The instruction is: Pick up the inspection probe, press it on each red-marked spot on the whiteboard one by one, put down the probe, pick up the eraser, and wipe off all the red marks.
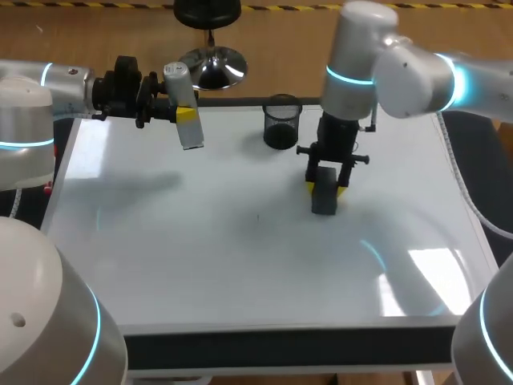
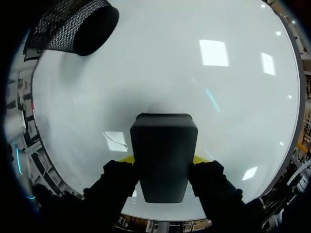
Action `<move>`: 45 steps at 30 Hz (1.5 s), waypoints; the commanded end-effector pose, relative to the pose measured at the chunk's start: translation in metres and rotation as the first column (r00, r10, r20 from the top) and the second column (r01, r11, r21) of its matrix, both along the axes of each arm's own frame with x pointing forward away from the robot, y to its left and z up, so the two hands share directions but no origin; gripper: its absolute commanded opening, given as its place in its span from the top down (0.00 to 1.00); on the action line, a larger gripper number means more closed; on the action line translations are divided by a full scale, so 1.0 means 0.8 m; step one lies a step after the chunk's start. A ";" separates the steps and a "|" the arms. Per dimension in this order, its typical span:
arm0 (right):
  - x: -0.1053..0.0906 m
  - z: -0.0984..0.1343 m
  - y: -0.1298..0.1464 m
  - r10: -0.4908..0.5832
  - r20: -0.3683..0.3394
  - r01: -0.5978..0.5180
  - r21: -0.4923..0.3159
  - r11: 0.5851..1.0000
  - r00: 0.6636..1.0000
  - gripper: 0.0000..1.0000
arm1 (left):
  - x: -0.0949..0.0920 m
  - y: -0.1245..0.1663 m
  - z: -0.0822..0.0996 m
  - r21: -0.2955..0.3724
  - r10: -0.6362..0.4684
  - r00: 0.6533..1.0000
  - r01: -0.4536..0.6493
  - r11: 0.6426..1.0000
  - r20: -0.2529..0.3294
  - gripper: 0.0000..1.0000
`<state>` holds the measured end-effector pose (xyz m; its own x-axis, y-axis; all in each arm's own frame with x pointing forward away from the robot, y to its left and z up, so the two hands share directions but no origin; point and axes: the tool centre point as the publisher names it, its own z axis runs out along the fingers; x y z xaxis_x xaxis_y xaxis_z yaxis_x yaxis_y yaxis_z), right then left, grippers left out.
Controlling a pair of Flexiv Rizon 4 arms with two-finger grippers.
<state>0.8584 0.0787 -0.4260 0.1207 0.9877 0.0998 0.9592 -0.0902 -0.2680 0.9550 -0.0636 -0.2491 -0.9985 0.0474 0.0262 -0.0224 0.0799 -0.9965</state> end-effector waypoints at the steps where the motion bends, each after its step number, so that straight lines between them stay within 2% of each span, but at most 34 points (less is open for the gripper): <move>1: -0.022 0.014 -0.020 -0.003 0.037 0.004 -0.027 1.000 0.999 1.00 | -0.001 -0.001 0.002 0.001 0.002 1.000 -0.002 1.000 0.001 1.00; 5: -0.032 0.031 -0.030 -0.008 0.047 0.011 -0.052 0.999 0.999 1.00 | -0.001 -0.001 0.002 0.001 0.002 1.000 -0.002 1.000 0.001 1.00; 8: -0.040 0.043 -0.037 -0.003 0.081 0.007 -0.057 0.998 0.997 1.00 | -0.001 -0.001 0.002 0.001 0.002 1.000 -0.002 1.000 0.001 1.00; 14: -0.055 0.055 -0.054 0.010 0.096 -0.002 -0.077 0.997 0.995 1.00 | -0.001 -0.001 0.002 0.001 0.002 1.000 -0.002 1.000 0.001 1.00; 31: -0.094 0.061 -0.107 -0.022 0.119 0.032 -0.085 0.996 0.993 1.00 | -0.001 -0.001 0.002 0.001 0.002 1.000 -0.002 1.000 0.001 1.00; 45: -0.122 0.065 -0.159 0.032 0.102 -0.021 -0.107 0.994 0.994 1.00 | -0.001 -0.001 0.002 0.001 0.002 1.000 -0.002 1.000 0.001 1.00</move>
<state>0.7655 -0.0382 -0.3787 0.0898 0.9959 -0.0126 0.9819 -0.0906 -0.1663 0.9550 -0.0636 -0.2491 -0.9985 0.0473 0.0262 -0.0224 0.0800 -0.9965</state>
